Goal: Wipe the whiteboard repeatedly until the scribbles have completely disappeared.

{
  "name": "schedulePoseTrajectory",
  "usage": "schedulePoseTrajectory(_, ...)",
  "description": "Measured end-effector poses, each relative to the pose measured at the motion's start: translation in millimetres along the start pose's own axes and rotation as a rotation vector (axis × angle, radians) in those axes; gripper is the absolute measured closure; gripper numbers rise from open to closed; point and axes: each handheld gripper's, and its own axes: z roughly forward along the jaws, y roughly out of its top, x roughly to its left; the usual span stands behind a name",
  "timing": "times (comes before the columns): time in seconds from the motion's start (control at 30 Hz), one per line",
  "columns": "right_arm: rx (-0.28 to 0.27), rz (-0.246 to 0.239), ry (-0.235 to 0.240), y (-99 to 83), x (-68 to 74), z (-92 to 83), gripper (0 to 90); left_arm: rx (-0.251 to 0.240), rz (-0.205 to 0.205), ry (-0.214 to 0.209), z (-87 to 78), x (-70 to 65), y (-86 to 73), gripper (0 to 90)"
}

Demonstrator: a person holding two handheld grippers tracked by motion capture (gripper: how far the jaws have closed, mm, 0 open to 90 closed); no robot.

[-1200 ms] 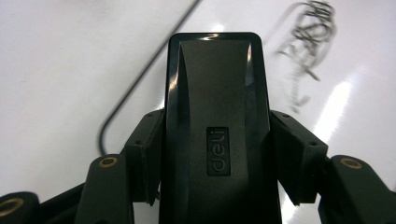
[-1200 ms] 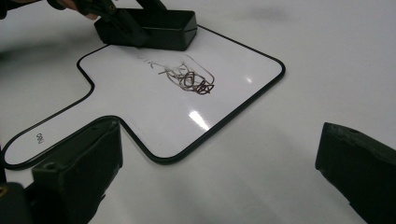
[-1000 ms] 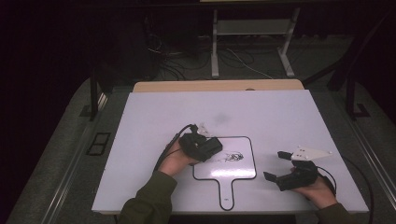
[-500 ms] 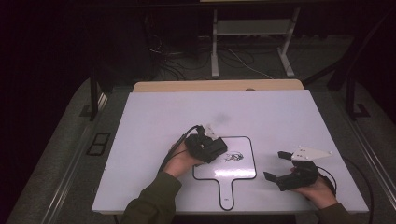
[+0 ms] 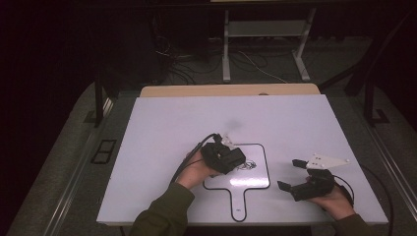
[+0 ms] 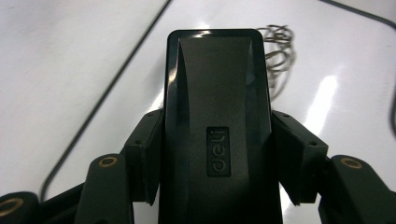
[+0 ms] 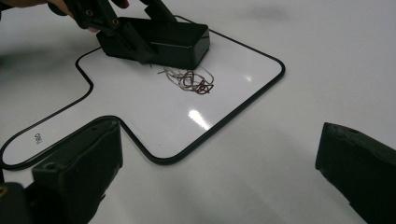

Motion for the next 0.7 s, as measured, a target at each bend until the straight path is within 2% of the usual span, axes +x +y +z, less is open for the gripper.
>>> schedulePoseTrajectory(0.07, 0.000, -0.001, -0.001, 0.0, -0.2, 0.2, 0.0, 0.004, 0.003, 0.005, 0.7, -2.2, 1.5, 39.5)
schedulePoseTrajectory(0.2, 0.000, -0.001, -0.001, 0.0, 0.0, 0.0, 0.0, 0.002, -0.022, 0.023, 2.1, 5.3, 2.9, 39.6)
schedulePoseTrajectory(0.27, 0.000, -0.001, -0.001, -0.1, -0.2, 0.0, 0.0, 0.007, -0.024, 0.038, 3.0, 8.3, 4.7, 39.5)
schedulePoseTrajectory(0.37, 0.000, 0.000, -0.001, 0.0, -0.6, 0.2, 0.0, 0.008, -0.024, 0.038, 4.4, 10.8, 7.0, 39.5)
schedulePoseTrajectory(0.5, -0.001, 0.003, -0.001, 0.0, -0.6, 0.0, 0.0, 0.002, -0.025, 0.010, 5.5, 7.7, 8.0, 39.5)
schedulePoseTrajectory(0.6, -0.001, 0.002, 0.000, 0.1, -0.5, 0.0, 0.0, 0.002, 0.010, -0.018, 6.6, -0.9, 10.3, 39.5)
schedulePoseTrajectory(0.63, -0.002, 0.003, -0.001, 0.1, -0.3, -0.3, 0.0, 0.005, 0.004, -0.030, 6.6, -5.2, 11.0, 39.5)
schedulePoseTrajectory(0.7, -0.006, 0.002, 0.000, 0.0, -0.1, -1.0, 0.0, 0.009, 0.018, -0.038, 7.3, -10.4, 12.7, 39.5)
